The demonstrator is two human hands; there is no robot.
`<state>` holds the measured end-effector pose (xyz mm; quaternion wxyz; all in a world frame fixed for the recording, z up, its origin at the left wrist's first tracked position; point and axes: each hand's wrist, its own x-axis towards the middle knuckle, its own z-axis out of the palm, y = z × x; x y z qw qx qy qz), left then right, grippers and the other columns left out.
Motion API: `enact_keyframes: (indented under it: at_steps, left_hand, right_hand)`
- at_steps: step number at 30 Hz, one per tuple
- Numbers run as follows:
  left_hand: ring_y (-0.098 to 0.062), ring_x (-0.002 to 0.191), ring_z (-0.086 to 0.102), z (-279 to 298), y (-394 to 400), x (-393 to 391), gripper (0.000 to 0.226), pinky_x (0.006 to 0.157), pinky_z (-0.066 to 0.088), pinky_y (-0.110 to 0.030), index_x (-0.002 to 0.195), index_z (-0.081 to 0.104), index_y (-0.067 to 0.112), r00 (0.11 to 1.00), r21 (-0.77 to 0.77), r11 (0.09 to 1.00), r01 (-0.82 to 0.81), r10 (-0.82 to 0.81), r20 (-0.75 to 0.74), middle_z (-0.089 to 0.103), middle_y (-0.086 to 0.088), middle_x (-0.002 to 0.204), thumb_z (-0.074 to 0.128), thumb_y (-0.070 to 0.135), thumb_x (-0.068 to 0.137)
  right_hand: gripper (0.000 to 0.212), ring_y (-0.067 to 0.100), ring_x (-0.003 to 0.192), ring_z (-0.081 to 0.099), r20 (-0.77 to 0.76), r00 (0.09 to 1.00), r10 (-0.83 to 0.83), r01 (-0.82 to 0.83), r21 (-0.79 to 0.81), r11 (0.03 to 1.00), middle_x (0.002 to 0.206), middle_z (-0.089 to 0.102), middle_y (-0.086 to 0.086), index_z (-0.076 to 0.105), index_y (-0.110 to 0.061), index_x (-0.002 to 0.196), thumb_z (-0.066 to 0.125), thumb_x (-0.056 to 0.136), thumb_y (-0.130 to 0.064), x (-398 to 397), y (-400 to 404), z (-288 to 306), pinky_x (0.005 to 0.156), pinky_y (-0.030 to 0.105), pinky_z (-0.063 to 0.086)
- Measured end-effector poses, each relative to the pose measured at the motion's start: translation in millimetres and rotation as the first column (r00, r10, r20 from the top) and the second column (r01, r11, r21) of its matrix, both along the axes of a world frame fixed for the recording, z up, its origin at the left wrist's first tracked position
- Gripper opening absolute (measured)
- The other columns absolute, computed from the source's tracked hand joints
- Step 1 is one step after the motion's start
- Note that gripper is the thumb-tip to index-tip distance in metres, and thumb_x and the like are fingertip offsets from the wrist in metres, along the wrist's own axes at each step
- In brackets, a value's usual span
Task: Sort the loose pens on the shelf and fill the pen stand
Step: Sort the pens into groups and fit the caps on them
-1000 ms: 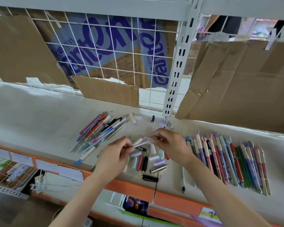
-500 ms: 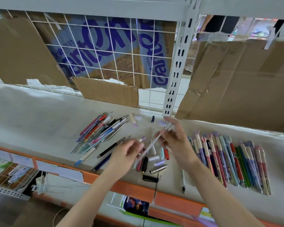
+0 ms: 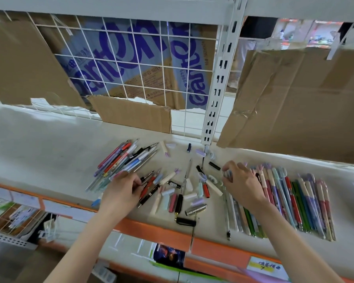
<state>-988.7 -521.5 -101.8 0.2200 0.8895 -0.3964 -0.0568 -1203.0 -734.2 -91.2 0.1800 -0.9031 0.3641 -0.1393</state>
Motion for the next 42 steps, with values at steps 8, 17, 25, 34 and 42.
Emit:
enact_keyframes:
  at_steps: [8, 17, 25, 34, 42]
  left_hand:
    - [-0.022, 0.083, 0.059, -1, -1, -6, 0.006, 0.068, 0.049, -0.035, 0.093, 0.063, 0.014, 0.999, -0.032, 0.999, 0.027, -0.026, 0.045, 0.056, -0.001, 0.094, 0.061, 0.015, 0.087]
    - [-0.023, 0.097, 0.057, -2, -13, -13, 0.023, 0.078, 0.044, -0.033, 0.100, 0.062, 0.013, 0.998, 0.047, 0.999, 0.019, -0.022, 0.061, 0.052, -0.003, 0.103, 0.059, 0.033, 0.089]
    - [-0.015, 0.073, 0.058, 6, -12, -24, 0.007, 0.059, 0.037, -0.024, 0.092, 0.048, 0.011, 0.993, -0.196, 0.980, 0.010, -0.033, -0.114, 0.059, -0.001, 0.082, 0.046, 0.016, 0.096]
    - [-0.014, 0.071, 0.055, 19, -13, -60, 0.015, 0.075, 0.047, -0.035, 0.085, 0.045, 0.020, 0.843, -0.351, 0.932, 0.087, -0.257, -0.473, 0.055, 0.004, 0.072, 0.043, 0.012, 0.097]
    - [-0.007, 0.066, 0.052, 21, -15, -63, 0.013, 0.070, 0.045, -0.031, 0.087, 0.045, 0.018, 0.847, -0.360, 0.927, 0.104, -0.272, -0.457, 0.056, 0.003, 0.073, 0.043, 0.011, 0.097]
  right_hand:
    - [0.014, 0.014, 0.072, 0.046, 0.000, 1.000, 0.029, -0.029, -0.052, 0.998, 0.090, 0.046, -0.003, 0.064, -0.010, 0.098, 0.059, 0.085, -0.009, 7, 6, 0, 0.052, 0.021, 0.034]
    - [0.025, 0.008, 0.087, 0.046, -0.223, 0.964, 0.148, -0.173, -0.098, 0.980, 0.097, 0.049, -0.009, 0.061, -0.018, 0.093, 0.045, 0.094, -0.037, 21, 29, 2, 0.068, 0.024, 0.044]
    - [0.016, 0.008, 0.067, 0.053, 0.141, 0.990, 0.005, -0.054, 0.349, 0.936, 0.073, 0.057, -0.006, 0.060, -0.013, 0.073, 0.065, 0.086, -0.021, 24, 26, 10, 0.059, 0.009, 0.038]
    - [0.018, 0.016, 0.071, 0.059, 0.634, 0.695, -0.339, -0.381, 0.724, 0.575, 0.077, 0.067, 0.006, 0.064, -0.012, 0.101, 0.053, 0.092, -0.001, 31, 41, 23, 0.069, 0.024, 0.048]
    - [0.013, 0.013, 0.069, 0.061, 0.656, 0.684, -0.320, -0.396, 0.702, 0.592, 0.077, 0.068, 0.004, 0.065, -0.013, 0.090, 0.057, 0.090, -0.003, 31, 45, 25, 0.070, 0.026, 0.049]
